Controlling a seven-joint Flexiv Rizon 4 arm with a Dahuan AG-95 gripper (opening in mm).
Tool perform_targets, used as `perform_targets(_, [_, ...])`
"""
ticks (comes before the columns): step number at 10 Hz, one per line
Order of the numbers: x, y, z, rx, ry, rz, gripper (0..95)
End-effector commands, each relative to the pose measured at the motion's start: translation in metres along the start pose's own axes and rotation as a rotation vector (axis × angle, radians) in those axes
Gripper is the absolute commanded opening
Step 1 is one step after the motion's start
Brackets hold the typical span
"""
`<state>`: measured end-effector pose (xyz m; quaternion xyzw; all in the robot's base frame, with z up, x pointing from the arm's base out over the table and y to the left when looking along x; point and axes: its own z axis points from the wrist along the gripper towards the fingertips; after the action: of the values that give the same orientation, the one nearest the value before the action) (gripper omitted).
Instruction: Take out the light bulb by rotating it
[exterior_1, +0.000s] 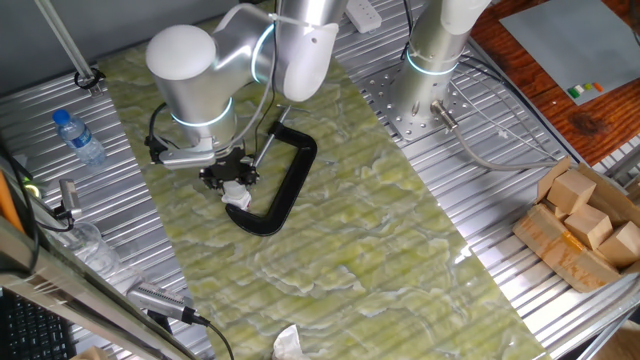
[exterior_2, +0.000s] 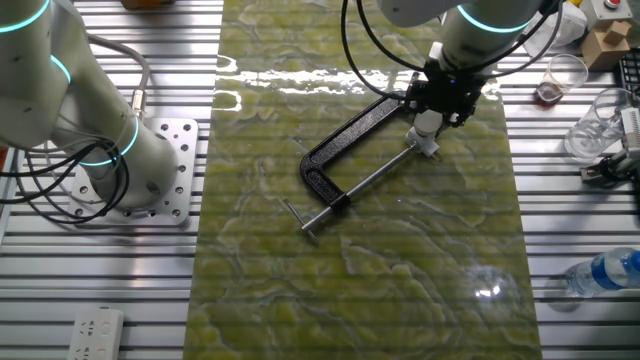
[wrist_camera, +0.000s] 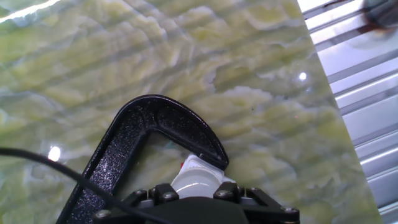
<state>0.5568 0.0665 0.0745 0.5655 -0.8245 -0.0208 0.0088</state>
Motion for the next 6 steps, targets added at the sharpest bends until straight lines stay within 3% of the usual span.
perform_targets(1, [0.0003, 0.0009, 0.0003, -0.001, -0.001, 0.013, 0.0])
perform_targets(4, [0.0004, 0.0006, 0.0014, -0.001, -0.005, 0.107, 0.0])
perform_targets(6, [0.0003, 0.0009, -0.0001, -0.008, 0.002, 0.241, 0.0])
